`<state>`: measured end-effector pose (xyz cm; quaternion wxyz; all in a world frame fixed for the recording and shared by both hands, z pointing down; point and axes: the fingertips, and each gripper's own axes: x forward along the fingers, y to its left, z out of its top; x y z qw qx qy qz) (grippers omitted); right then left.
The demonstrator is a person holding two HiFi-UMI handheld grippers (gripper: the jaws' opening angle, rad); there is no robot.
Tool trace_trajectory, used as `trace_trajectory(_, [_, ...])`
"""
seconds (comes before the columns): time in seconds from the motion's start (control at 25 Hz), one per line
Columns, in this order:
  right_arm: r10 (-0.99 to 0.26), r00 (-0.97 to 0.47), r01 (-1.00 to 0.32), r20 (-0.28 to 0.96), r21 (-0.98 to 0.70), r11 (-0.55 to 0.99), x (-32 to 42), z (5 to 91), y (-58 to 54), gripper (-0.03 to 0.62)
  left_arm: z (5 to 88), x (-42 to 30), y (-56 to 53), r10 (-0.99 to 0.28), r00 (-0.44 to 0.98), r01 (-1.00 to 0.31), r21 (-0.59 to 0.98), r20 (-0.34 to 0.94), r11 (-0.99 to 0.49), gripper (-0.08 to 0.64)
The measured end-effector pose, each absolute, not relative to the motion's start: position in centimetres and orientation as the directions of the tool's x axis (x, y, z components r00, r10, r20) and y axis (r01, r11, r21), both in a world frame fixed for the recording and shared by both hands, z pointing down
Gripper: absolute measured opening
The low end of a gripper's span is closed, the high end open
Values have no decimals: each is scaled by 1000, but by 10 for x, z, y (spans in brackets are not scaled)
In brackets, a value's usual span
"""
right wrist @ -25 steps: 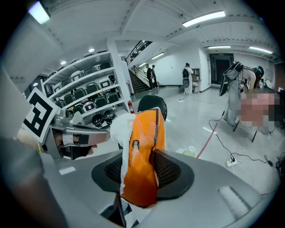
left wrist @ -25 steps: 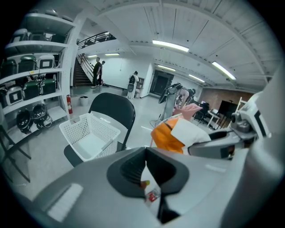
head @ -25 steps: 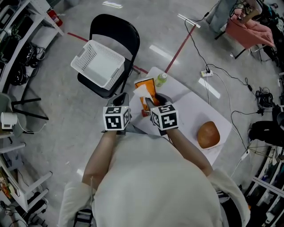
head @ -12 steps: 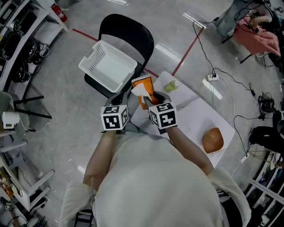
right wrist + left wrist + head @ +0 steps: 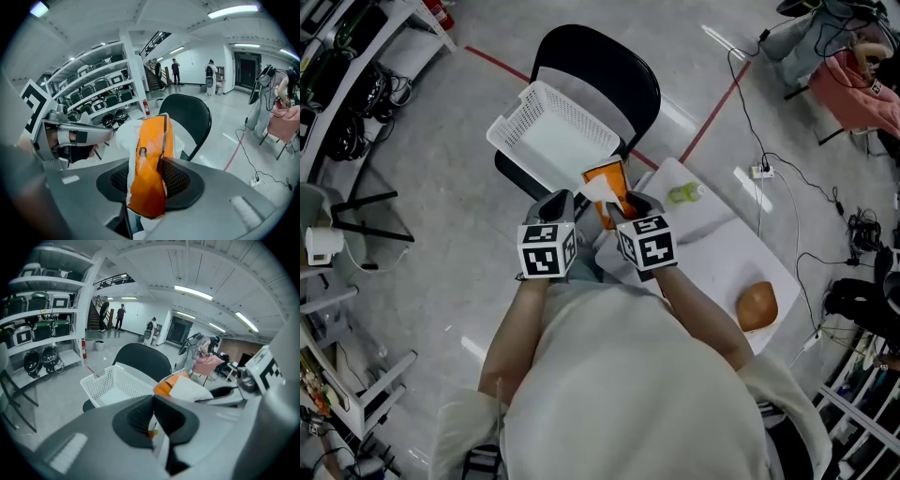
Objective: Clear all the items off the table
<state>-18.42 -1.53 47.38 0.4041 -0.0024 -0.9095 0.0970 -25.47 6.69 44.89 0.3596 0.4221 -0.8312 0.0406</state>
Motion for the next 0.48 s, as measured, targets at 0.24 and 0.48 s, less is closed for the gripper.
trace_trajectory(0.24, [98, -656, -69, 749, -188, 980, -221, 485, 0, 160, 456, -291, 87, -658, -393, -702, 253, 642, 666, 9])
trace_trajectory(0.48, [106, -635, -66, 765, -191, 979, -252, 502, 10, 160, 474, -323, 107, -638, -393, -672, 267, 662, 691, 9])
